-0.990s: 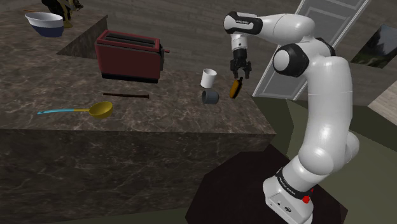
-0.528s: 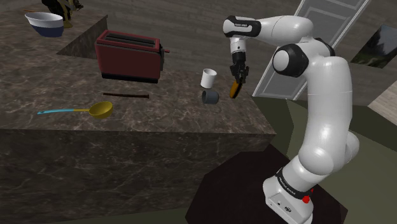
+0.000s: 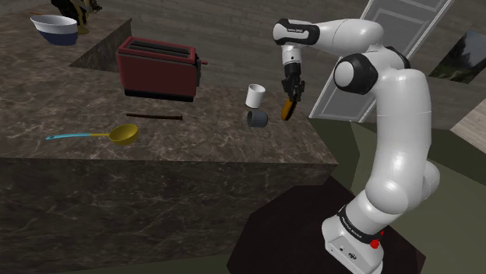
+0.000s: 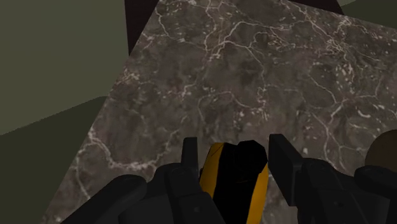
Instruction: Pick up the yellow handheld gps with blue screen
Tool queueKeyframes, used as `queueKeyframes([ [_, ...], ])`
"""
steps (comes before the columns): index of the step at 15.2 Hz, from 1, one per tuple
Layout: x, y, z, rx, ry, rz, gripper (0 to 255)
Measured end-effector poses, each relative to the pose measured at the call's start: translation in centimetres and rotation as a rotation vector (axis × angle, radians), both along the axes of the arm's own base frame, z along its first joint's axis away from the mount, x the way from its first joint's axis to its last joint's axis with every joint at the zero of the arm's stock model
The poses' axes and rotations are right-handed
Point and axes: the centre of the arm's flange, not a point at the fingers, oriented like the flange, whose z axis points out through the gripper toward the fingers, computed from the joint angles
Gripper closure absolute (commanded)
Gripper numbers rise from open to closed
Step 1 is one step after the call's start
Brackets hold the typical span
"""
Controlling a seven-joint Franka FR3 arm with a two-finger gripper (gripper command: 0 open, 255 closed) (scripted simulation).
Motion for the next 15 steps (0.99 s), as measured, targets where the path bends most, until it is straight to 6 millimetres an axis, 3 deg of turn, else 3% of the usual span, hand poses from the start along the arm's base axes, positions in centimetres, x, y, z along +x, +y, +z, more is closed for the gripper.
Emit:
queueKeyframes([
  [15, 0.0, 0.0, 7.3, 0.0, 0.0, 0.0, 255],
])
